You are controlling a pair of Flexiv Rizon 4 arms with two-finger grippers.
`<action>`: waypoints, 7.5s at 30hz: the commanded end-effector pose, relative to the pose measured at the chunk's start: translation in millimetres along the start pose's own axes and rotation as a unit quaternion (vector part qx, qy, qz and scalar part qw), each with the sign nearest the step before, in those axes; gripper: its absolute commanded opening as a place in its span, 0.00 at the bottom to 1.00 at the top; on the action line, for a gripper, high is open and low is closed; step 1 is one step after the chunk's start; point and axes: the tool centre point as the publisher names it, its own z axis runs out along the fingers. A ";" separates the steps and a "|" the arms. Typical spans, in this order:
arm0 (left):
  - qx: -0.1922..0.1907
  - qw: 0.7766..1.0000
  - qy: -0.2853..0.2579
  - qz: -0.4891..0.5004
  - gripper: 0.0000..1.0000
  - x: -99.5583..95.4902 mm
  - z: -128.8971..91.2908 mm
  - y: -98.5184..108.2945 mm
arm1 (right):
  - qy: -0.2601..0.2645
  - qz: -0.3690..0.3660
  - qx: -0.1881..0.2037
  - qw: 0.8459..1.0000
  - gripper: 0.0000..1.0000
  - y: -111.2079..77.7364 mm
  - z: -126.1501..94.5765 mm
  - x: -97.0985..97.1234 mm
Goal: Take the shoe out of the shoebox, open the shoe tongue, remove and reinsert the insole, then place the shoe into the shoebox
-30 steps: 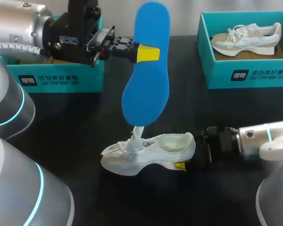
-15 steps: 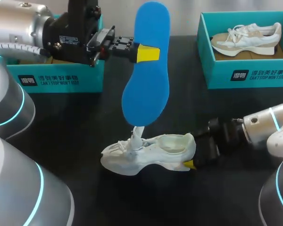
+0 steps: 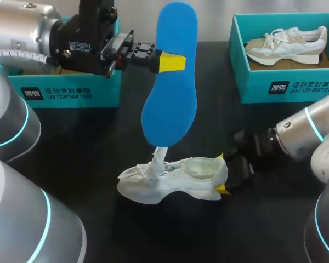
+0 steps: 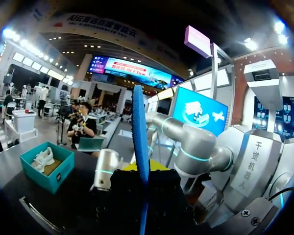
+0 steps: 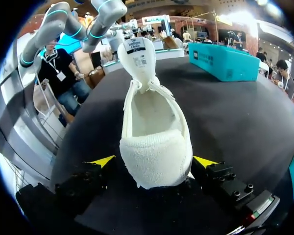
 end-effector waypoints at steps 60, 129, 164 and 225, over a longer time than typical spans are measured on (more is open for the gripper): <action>0.000 1.000 0.001 0.000 0.00 -0.9 0.8 -0.4 | -0.042 -0.004 0.365 0.930 1.00 63.8 -18.4 -17.4; 0.000 1.000 0.001 0.000 0.00 -0.9 0.8 -0.4 | -0.020 0.023 0.392 0.919 0.00 63.8 24.8 -29.4; 0.000 1.000 0.001 0.000 0.00 -0.9 0.8 -0.4 | -0.208 0.405 0.297 0.839 0.00 90.1 16.1 2.8; 0.000 1.000 0.001 0.000 0.00 -0.9 0.8 -0.4 | -0.248 0.574 0.225 0.748 0.00 60.6 47.5 16.0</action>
